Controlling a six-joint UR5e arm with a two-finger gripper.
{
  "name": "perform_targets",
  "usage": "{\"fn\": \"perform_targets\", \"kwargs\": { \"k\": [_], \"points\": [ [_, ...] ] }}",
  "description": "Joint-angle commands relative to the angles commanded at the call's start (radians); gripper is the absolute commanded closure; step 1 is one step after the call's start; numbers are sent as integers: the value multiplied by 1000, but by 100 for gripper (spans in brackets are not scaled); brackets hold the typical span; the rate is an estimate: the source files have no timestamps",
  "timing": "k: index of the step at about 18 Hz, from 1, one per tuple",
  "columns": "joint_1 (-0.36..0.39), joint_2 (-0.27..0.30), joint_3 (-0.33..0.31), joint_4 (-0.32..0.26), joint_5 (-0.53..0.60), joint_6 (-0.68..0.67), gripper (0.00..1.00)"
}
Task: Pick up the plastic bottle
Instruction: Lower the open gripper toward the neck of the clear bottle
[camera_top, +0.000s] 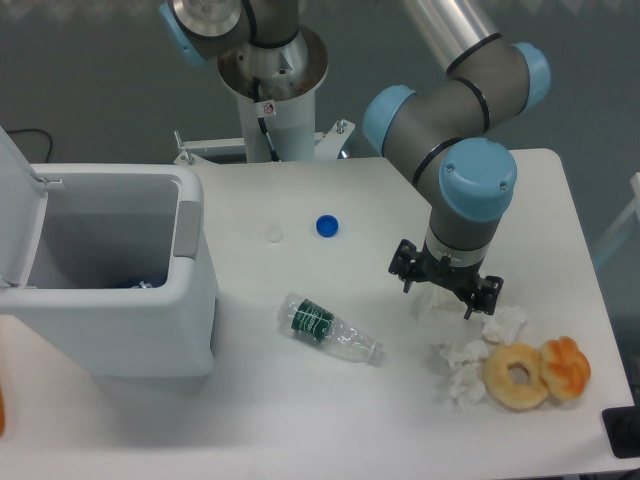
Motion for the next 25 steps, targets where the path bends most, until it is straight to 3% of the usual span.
{"fn": "perform_targets", "kwargs": {
  "k": [7, 8, 12, 17, 21, 25],
  "points": [
    [-17, -5, 14, 2, -11, 3, 0],
    [-29, -8, 3, 14, -9, -1, 0],
    [-78, 0, -69, 155, -12, -12, 0],
    [-101, -2, -94, 176, -18, 6, 0],
    [-101, -9, -91, 198, -103, 151, 0],
    [-95, -9, -149, 195, -106, 490, 0]
  ]
}}
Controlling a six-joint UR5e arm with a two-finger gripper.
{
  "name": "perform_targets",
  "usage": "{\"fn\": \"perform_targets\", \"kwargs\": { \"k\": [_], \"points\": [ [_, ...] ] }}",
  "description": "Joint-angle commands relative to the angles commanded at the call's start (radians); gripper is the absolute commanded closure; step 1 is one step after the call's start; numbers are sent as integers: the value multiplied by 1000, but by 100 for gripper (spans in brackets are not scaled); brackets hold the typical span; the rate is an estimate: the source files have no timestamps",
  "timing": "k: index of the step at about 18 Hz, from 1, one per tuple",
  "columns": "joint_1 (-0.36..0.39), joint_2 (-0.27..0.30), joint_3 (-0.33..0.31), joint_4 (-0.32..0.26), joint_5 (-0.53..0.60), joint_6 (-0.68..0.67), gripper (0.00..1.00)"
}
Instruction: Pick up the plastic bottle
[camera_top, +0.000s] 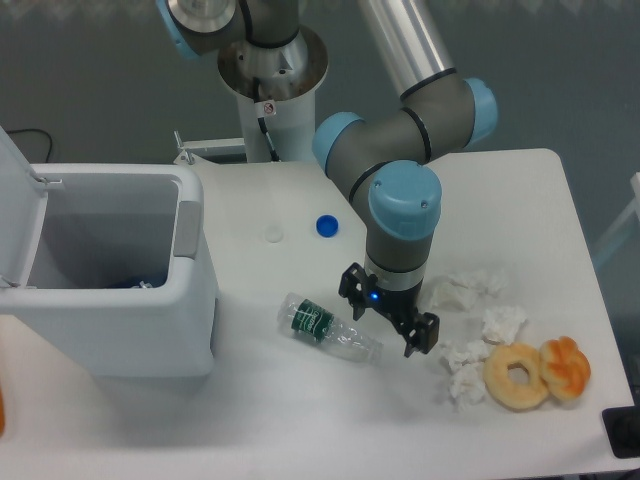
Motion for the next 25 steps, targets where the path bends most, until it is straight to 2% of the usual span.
{"fn": "perform_targets", "kwargs": {
  "k": [6, 10, 14, 21, 25],
  "points": [
    [-5, -15, -20, 2, -12, 76, 0],
    [-5, -15, -62, 0, -15, 129, 0],
    [-6, -40, -62, 2, -14, 160, 0],
    [-5, -81, -6, 5, -14, 159, 0],
    [-5, -92, -3, 8, -14, 160, 0]
  ]
}}
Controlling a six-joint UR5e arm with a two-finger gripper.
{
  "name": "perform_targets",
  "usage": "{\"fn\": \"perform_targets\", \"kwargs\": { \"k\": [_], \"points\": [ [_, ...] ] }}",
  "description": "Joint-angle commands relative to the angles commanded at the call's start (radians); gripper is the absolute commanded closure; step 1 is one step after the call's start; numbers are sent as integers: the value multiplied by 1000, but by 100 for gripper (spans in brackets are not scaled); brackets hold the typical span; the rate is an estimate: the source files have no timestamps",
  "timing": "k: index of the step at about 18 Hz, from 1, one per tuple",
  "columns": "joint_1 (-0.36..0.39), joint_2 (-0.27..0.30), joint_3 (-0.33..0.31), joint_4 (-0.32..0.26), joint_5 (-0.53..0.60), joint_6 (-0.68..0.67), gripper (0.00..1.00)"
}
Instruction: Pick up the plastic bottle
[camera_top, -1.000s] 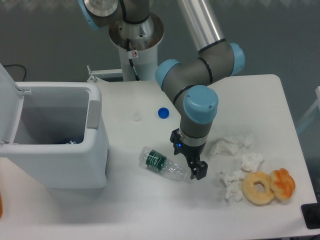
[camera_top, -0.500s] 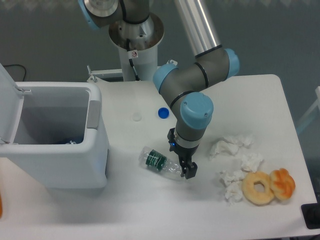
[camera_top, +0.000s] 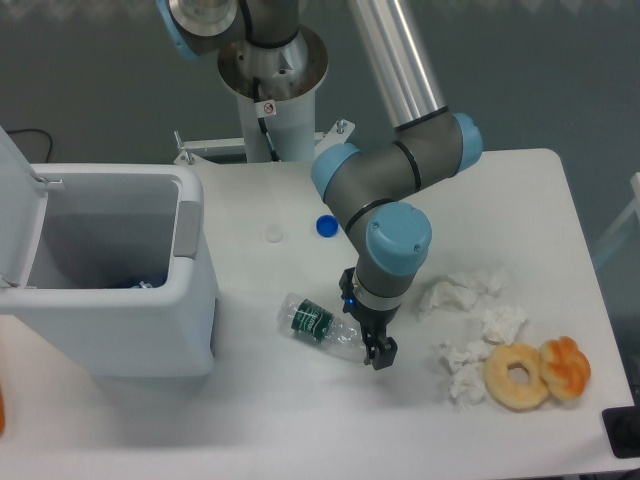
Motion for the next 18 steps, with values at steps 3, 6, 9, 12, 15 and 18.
{"fn": "perform_targets", "kwargs": {
  "k": [3, 6, 9, 12, 15, 18],
  "points": [
    [0, -2, -2, 0, 3, 3, 10],
    [0, -8, -2, 0, 5, 2, 15],
    [0, -17, 0, 3, 9, 3, 15],
    [2, -26, 8, 15, 9, 2, 15],
    [2, -29, 11, 15, 9, 2, 19],
    [3, -32, 21, 15, 9, 0, 28]
  ]
}}
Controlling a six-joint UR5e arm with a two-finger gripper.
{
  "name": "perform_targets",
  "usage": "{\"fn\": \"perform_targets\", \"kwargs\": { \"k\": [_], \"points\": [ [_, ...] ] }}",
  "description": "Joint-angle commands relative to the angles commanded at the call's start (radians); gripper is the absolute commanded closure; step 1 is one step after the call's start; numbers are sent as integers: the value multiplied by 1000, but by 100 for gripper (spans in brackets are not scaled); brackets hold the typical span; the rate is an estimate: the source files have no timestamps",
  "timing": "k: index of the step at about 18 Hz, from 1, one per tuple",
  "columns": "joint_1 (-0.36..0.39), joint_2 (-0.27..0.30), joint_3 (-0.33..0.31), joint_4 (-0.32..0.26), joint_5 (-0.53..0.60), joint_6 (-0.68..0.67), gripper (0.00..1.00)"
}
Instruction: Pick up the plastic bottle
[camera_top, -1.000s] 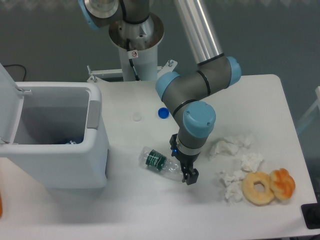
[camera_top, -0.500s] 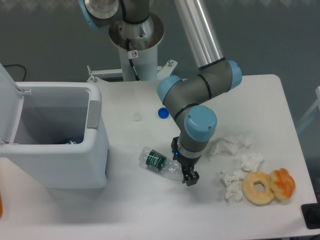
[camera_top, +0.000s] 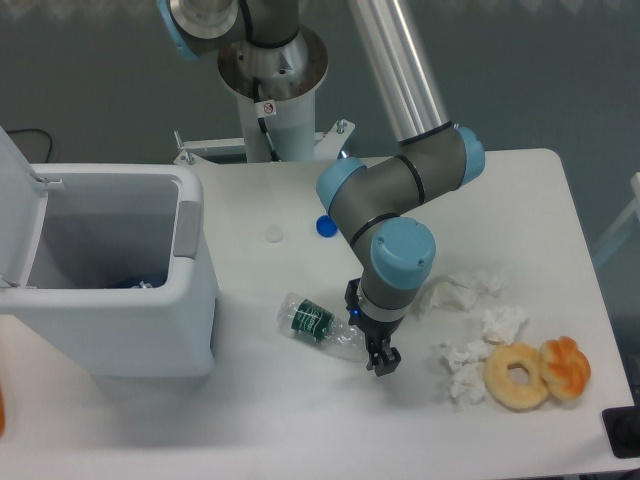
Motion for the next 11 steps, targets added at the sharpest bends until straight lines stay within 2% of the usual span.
{"fn": "perform_targets", "kwargs": {
  "k": [3, 9, 11],
  "points": [
    [2, 0, 2, 2, 0, 0, 41],
    [5, 9, 8, 3, -5, -18, 45],
    [5, 12, 11, 3, -5, -44, 53]
  ]
}}
